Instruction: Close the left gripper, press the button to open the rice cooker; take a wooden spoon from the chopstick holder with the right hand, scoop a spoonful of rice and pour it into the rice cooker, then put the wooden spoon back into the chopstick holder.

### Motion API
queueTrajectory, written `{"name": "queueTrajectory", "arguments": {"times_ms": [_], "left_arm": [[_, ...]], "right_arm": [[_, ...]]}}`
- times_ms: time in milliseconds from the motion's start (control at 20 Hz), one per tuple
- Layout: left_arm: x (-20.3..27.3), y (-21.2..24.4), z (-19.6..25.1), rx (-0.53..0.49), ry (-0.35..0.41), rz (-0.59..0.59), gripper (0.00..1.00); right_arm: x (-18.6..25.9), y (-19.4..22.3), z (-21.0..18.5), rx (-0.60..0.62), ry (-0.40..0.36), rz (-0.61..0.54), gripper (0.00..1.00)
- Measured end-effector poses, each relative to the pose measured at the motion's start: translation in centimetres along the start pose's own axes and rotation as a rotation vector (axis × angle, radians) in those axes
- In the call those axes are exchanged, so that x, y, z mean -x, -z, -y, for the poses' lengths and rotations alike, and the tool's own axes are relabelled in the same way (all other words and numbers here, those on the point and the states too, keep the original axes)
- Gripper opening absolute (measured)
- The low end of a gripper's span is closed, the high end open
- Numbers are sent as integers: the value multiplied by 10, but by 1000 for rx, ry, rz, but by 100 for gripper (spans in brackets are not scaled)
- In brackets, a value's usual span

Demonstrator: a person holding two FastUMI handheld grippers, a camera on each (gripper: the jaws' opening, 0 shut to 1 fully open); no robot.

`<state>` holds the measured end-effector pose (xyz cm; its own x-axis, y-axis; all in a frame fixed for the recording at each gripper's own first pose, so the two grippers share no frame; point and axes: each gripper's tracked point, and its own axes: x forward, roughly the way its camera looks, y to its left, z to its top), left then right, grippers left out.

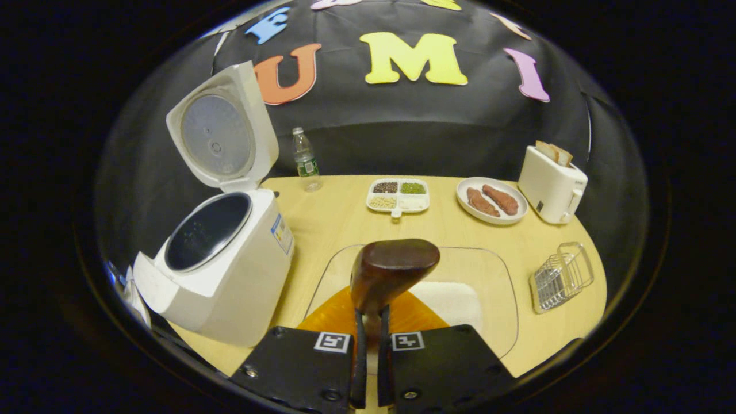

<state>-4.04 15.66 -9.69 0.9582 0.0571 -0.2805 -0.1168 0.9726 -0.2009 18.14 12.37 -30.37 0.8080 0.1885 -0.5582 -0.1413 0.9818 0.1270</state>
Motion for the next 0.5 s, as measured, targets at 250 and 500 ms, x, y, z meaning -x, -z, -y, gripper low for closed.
{"name": "queueTrajectory", "arguments": {"times_ms": [250, 500], "left_arm": [[0, -3, 8, -2, 7, -4, 94], [-5, -4, 24, 11, 15, -15, 94]], "right_arm": [[5, -11, 8, -235, -82, 11, 11], [5, -7, 34, -520, -157, 13, 13]]}}
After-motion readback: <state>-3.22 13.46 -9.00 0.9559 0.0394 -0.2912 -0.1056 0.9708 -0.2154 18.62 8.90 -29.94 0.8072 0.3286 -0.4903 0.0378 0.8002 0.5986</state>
